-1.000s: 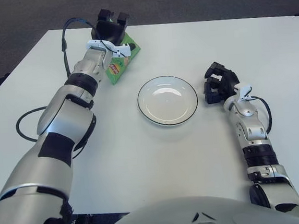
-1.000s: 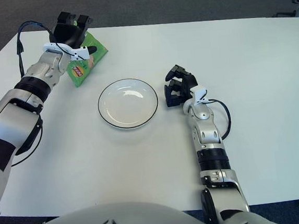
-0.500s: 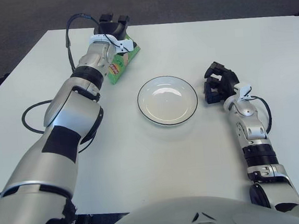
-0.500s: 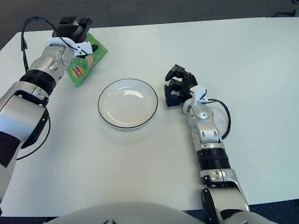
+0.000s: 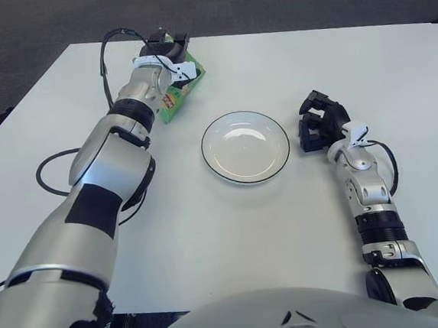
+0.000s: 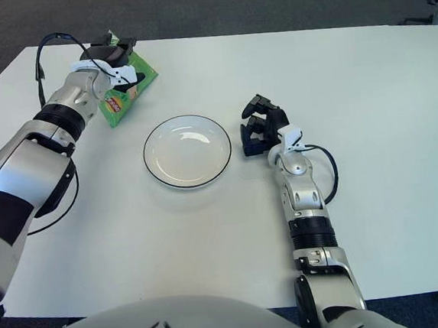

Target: Put the snack into the plate.

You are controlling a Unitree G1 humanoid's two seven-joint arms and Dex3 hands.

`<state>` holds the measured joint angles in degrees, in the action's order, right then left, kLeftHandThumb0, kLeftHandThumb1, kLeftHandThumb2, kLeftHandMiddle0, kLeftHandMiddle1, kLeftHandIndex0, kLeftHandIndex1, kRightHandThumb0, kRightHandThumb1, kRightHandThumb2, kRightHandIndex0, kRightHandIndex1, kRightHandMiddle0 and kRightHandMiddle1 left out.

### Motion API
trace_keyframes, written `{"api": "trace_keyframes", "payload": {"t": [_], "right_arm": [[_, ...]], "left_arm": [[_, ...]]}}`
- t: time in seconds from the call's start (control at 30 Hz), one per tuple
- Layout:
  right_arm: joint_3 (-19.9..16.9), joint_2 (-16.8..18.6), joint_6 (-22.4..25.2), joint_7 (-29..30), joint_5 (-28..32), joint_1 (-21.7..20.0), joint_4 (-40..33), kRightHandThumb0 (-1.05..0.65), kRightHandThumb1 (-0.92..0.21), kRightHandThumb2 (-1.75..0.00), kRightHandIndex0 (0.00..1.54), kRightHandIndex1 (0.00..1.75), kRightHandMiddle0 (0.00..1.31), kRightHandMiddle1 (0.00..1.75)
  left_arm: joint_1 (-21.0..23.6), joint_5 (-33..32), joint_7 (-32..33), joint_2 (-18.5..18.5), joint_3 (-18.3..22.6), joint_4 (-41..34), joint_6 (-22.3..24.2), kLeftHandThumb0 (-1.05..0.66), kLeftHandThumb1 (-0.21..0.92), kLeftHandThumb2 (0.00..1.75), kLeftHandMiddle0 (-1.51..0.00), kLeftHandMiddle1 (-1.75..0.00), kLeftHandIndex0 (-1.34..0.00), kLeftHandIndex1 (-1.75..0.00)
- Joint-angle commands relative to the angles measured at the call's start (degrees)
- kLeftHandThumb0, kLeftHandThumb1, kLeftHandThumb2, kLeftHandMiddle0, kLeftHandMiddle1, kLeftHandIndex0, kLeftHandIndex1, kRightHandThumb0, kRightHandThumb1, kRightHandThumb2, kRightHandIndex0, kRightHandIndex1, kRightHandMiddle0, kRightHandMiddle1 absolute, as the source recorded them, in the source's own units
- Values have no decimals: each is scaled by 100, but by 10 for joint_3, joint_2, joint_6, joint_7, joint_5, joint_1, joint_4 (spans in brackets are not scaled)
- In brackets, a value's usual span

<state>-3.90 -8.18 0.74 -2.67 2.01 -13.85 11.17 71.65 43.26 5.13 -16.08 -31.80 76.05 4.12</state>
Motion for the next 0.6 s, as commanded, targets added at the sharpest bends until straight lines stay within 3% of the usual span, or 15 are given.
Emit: {"api": "trace_keyframes", "payload": {"t": [0.0, 0.57], "right_arm": [[8, 3, 23, 3, -14, 64, 40, 0, -5, -162, 83, 171, 57, 175], [12, 3, 30, 4, -22, 78, 16, 0, -3, -163, 84, 170, 59, 175]], "left_arm": [[-27, -1, 19, 4, -1, 12, 15, -105, 92, 90, 0, 0, 0, -13], [-64, 7, 48, -6, -12, 23, 40, -105, 92, 89, -11, -8, 0, -20]]}}
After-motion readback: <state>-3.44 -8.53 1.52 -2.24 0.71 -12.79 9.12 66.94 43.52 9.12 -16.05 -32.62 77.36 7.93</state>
